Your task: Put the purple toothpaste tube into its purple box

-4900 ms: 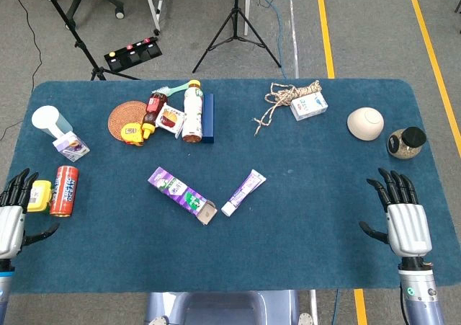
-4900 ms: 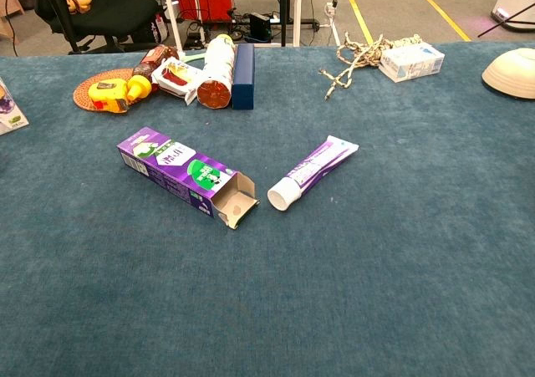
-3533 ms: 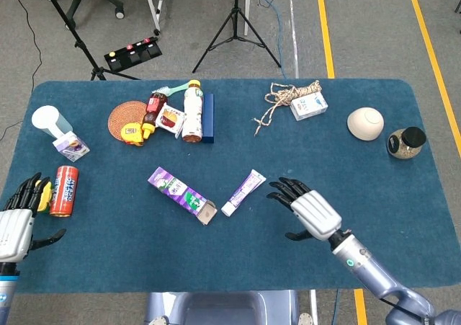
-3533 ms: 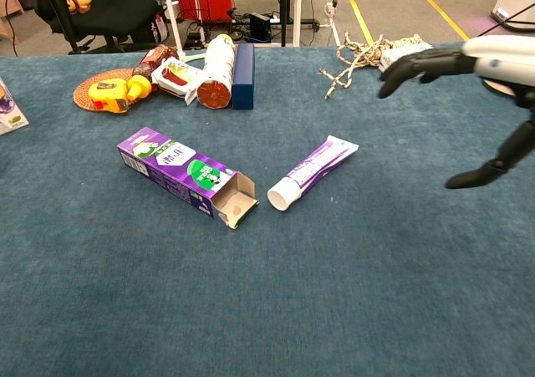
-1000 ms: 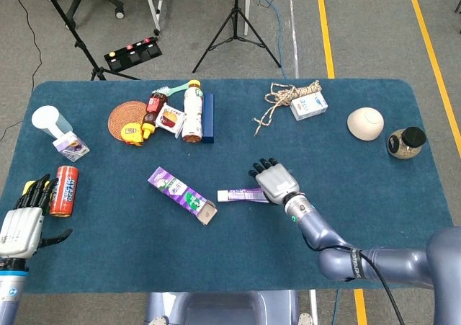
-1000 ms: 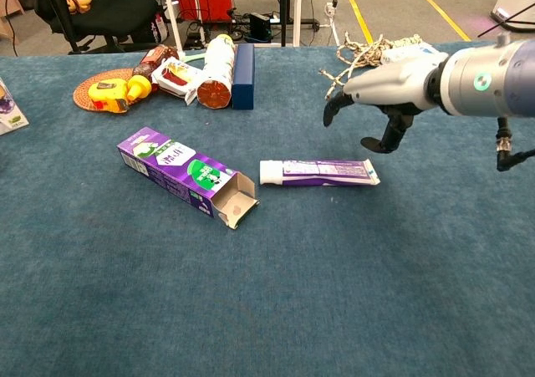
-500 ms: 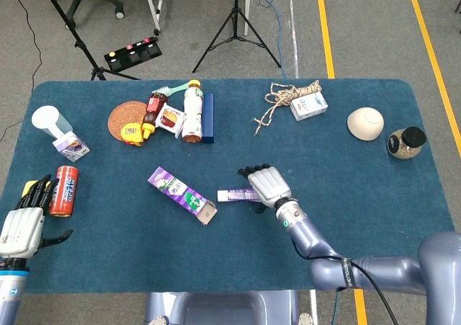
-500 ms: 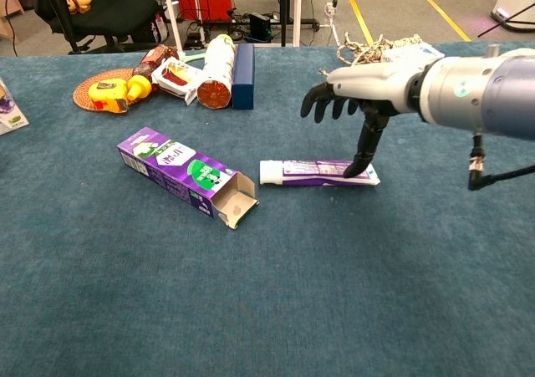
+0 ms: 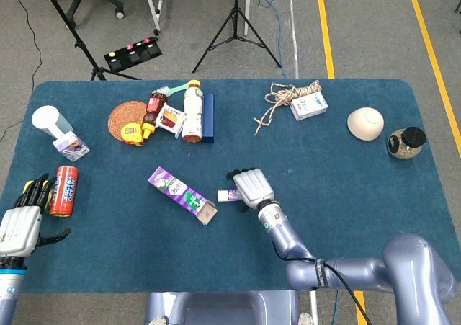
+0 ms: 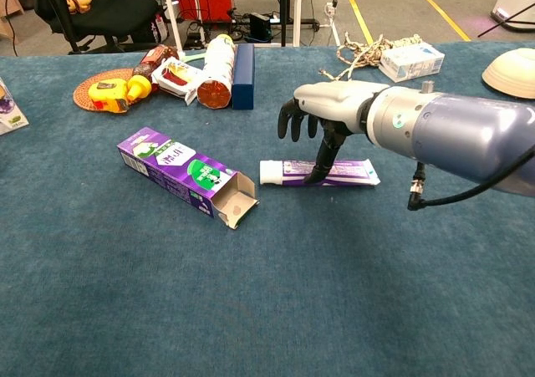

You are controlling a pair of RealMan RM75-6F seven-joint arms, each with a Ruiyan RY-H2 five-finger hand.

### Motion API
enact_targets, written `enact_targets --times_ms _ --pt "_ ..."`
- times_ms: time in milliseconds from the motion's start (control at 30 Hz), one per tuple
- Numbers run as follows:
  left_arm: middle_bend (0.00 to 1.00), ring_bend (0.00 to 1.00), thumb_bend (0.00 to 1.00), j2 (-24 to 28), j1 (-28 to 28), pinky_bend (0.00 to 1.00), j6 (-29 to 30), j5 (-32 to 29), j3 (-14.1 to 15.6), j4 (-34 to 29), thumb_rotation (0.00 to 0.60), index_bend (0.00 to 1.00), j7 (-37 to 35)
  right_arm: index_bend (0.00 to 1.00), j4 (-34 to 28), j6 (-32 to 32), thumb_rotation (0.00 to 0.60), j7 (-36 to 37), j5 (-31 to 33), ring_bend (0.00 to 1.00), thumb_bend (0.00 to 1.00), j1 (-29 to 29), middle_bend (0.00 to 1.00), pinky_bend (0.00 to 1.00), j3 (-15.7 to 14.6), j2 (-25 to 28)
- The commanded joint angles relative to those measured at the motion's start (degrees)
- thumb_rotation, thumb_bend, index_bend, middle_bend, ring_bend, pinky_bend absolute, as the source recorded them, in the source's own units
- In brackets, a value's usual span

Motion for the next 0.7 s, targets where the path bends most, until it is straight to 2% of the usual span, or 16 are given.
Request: enact_targets --times_ms 33,300,700 --pt "0.0 0.0 0.09 0.01 -0.05 0.16 -0.09 -0.14 -0.06 0.12 0.6 0.0 0.06 0.29 0.84 -0.07 0.6 -0.28 -0.23 0.33 0.21 -0.43 0.32 0.32 -0.13 -0.83" --pt "0.0 0.0 0.09 0.15 -0.17 0.16 -0.38 -0.06 0.08 0.09 0.6 0.0 -0.14 0.35 2.81 -0.25 0.6 0.2 -2.52 0.36 0.21 -0.93 0.36 0.37 0.5 -2.94" --pt "0.0 0.0 0.09 0.17 -0.2 0.16 -0.39 -0.02 0.1 0.18 0.6 0.0 -0.5 0.4 6.53 -1.16 0.6 0.94 -5.92 0.4 0.22 -2.8 0.4 0.44 -0.33 -4.05"
